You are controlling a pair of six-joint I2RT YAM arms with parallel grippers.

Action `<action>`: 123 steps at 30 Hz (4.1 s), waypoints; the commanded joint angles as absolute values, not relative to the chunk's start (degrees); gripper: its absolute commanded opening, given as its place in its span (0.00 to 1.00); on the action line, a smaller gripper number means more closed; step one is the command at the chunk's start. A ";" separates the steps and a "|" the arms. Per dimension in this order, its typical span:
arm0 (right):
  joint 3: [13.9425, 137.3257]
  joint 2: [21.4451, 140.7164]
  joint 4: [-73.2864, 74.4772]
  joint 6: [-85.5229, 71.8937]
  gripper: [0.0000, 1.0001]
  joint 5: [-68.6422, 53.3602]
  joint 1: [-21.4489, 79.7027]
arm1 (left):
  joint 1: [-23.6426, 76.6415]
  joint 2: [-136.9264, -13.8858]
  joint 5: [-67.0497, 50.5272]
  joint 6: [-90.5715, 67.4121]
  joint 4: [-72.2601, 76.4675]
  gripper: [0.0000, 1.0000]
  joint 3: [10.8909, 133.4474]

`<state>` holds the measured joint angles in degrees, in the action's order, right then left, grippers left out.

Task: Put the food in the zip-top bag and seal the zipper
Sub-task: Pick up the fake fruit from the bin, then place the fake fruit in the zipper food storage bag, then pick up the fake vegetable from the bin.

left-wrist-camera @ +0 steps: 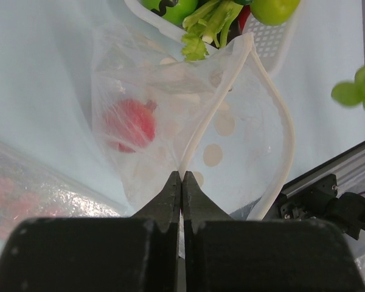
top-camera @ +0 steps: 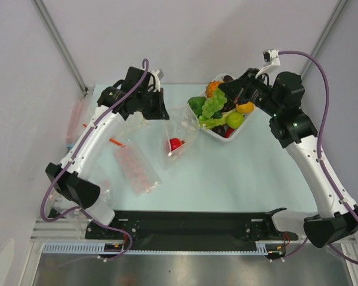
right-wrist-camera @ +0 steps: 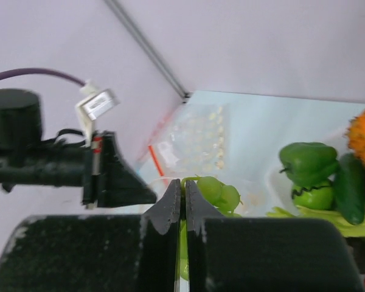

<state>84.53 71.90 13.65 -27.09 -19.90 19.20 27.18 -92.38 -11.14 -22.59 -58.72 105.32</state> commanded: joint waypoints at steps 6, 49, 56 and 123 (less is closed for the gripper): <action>83.32 69.26 7.12 -28.30 0.00 -26.72 25.83 | 27.16 -90.97 -15.99 -25.75 -55.64 0.00 105.38; 78.75 78.13 24.43 -35.06 1.00 -1.51 18.90 | 25.31 -90.97 -13.80 -22.86 -58.01 0.00 107.50; 79.72 83.32 26.55 -45.53 1.00 5.97 19.25 | 25.31 -90.44 -12.22 -20.30 -57.39 0.00 104.15; 115.32 124.37 34.91 -70.32 0.77 21.44 28.56 | 25.14 -86.75 -9.84 -17.93 -54.58 0.00 99.76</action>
